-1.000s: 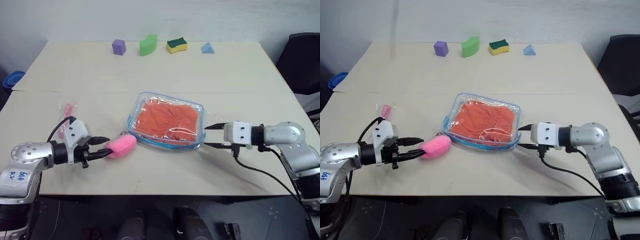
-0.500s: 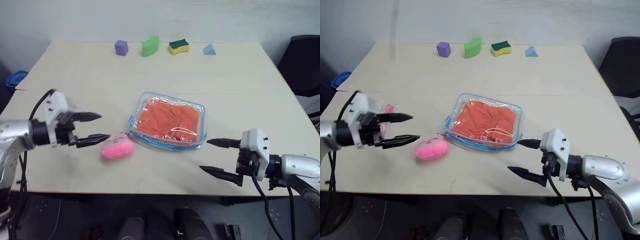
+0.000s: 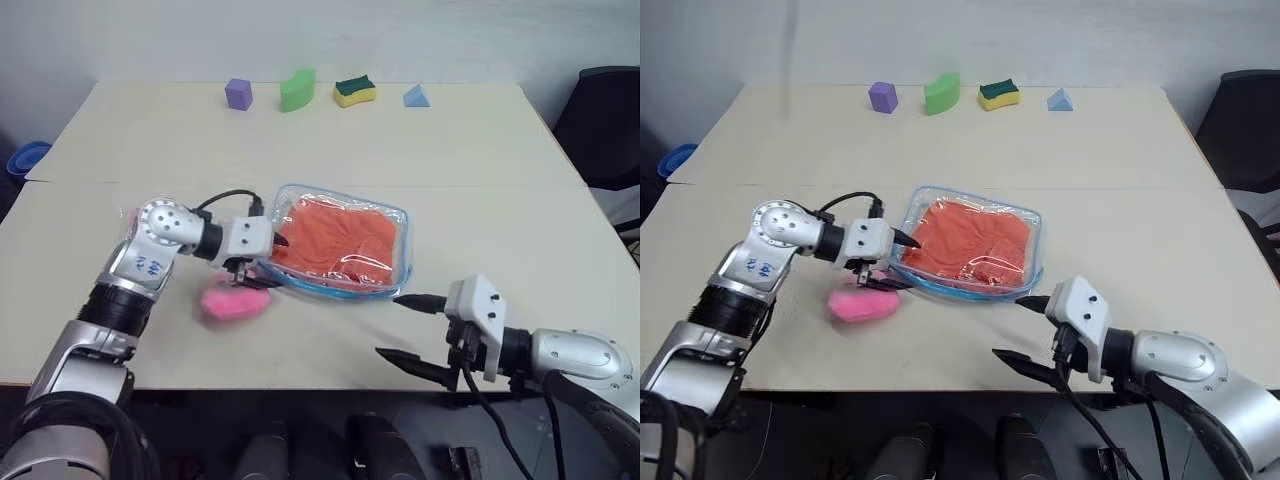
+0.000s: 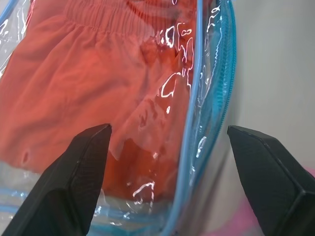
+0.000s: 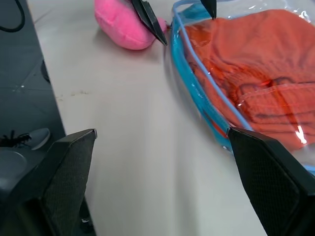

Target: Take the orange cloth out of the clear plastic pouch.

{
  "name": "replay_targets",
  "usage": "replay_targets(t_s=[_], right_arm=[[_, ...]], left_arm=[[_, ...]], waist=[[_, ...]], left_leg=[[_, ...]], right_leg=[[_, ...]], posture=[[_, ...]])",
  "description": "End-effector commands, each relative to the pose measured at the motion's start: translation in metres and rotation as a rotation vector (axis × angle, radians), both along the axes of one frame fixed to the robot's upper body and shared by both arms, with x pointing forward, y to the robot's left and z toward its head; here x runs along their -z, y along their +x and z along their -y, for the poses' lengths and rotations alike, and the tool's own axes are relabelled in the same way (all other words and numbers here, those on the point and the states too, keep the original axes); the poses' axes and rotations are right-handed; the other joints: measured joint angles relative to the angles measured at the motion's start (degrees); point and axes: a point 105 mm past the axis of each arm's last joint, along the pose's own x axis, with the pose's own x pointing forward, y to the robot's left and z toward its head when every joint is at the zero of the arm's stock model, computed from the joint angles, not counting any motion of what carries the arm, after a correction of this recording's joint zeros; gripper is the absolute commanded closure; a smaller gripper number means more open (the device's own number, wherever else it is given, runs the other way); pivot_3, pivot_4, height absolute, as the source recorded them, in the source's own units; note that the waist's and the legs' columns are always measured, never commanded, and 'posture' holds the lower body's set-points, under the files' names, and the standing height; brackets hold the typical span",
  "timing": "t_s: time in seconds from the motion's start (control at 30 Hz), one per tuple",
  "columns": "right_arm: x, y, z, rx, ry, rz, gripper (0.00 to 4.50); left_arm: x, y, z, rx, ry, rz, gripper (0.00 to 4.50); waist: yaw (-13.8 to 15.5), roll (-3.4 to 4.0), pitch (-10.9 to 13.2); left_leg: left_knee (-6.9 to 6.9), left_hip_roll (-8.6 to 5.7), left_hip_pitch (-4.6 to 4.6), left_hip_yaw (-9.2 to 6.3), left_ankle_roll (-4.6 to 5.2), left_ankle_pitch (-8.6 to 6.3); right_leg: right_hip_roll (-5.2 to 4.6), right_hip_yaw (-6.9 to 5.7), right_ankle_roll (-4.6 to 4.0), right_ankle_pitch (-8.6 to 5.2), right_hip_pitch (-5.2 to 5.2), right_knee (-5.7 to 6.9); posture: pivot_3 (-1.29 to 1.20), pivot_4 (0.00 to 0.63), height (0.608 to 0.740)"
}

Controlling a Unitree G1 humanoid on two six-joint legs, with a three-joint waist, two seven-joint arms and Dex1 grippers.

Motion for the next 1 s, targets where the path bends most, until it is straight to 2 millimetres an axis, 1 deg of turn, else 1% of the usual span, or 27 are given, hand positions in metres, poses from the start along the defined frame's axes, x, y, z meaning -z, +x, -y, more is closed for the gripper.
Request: replay_targets(t_s=[0.03,0.23,0.33,0.37,0.43,0.5,0.53,0.63,0.7,0.77,0.87,1.0], right_arm=[[-0.009,0.000,0.000,0.011,0.002,0.050,0.06],[-0.004,-0.004,0.003,0.027,-0.022,0.051,0.06],[-0.003,-0.001,0.003,0.035,-0.029,0.057,0.06],[-0.004,0.002,0.004,0.054,-0.013,0.060,0.06],[-0.005,0.008,0.003,0.093,0.023,0.060,0.06],[-0.003,0.009,0.001,0.105,0.033,0.066,0.46],[-0.001,0.010,0.000,0.109,0.024,0.073,0.71],[0.006,0.015,-0.004,0.110,-0.026,0.110,1.70],[0.007,0.023,-0.005,0.107,-0.088,0.193,2.44],[0.008,0.036,-0.004,0.116,-0.175,0.303,3.13],[0.011,0.049,-0.007,0.066,-0.260,0.406,3.13],[0.024,0.057,-0.009,-0.052,-0.423,0.521,3.13]], left_arm=[[-0.009,0.003,0.006,0.031,-0.032,0.030,1.45],[-0.008,0.000,0.010,0.058,-0.064,-0.011,3.28],[-0.013,-0.003,0.017,0.036,-0.138,-0.106,4.23],[-0.019,-0.006,0.023,-0.002,-0.205,-0.200,4.47],[-0.030,-0.016,0.034,-0.021,-0.302,-0.330,4.47],[-0.042,-0.024,0.049,-0.029,-0.399,-0.368,4.50],[-0.045,-0.027,0.055,-0.035,-0.427,-0.364,4.50],[-0.043,-0.033,0.063,-0.055,-0.442,-0.346,4.50],[-0.041,-0.034,0.066,-0.079,-0.460,-0.343,4.50],[-0.039,-0.034,0.068,-0.099,-0.469,-0.331,4.50],[-0.038,-0.031,0.071,-0.121,-0.479,-0.312,4.50],[-0.039,-0.031,0.076,-0.129,-0.491,-0.303,4.50]], waist=[[0.1,0.00,0.0],[0.2,-0.01,0.0],[0.2,-0.01,0.0],[0.2,-0.01,0.0],[0.2,-0.03,0.0],[0.2,-0.03,0.0],[0.3,-0.03,0.0],[0.3,-0.03,0.0],[0.0,-0.04,0.0],[-0.2,-0.04,0.0],[-0.4,-0.04,0.0],[-0.4,-0.04,0.0]], left_leg=[[0.00,0.00,0.00,-0.01,0.00,0.00],[0.01,0.00,0.00,-0.01,-0.01,0.01],[0.04,0.00,0.00,-0.01,0.00,0.01],[0.04,0.00,0.00,-0.01,0.00,0.01],[0.05,0.00,-0.03,-0.03,0.00,0.00],[0.06,0.00,-0.06,-0.06,-0.01,0.01],[0.06,0.00,-0.06,-0.08,-0.01,0.01],[0.06,0.00,-0.05,-0.08,-0.02,0.02],[0.06,0.00,-0.02,-0.07,-0.05,0.03],[0.06,0.00,0.01,-0.04,-0.11,0.07],[0.07,-0.02,0.04,-0.04,-0.14,0.11],[0.05,-0.02,0.02,-0.04,-0.14,0.11]], right_leg=[[0.00,0.00,0.00,0.00,0.00,0.00],[0.00,0.00,0.00,0.00,0.00,0.04],[0.00,0.00,0.00,0.00,0.00,0.06],[0.00,-0.01,0.00,0.00,0.00,0.08],[0.01,-0.01,0.00,0.00,0.00,0.15],[0.00,0.00,0.01,0.00,0.01,0.19],[-0.02,-0.01,0.01,0.01,0.01,0.21],[-0.02,0.01,0.02,0.01,0.01,0.20],[-0.01,0.02,0.01,0.01,0.00,0.13],[0.02,0.03,0.01,0.01,-0.01,0.12],[0.02,0.02,0.01,0.01,-0.01,0.15],[0.01,0.01,0.01,0.01,-0.02,0.11]], posture=[[0.00,0.150,0.740],[0.00,0.150,0.740],[0.00,0.150,0.740],[0.00,0.150,0.740],[0.00,0.150,0.740],[0.00,0.150,0.740],[0.00,0.150,0.740],[0.00,0.150,0.740],[0.00,0.150,0.740],[0.00,0.150,0.740],[0.00,0.150,0.740],[0.00,0.150,0.740]])
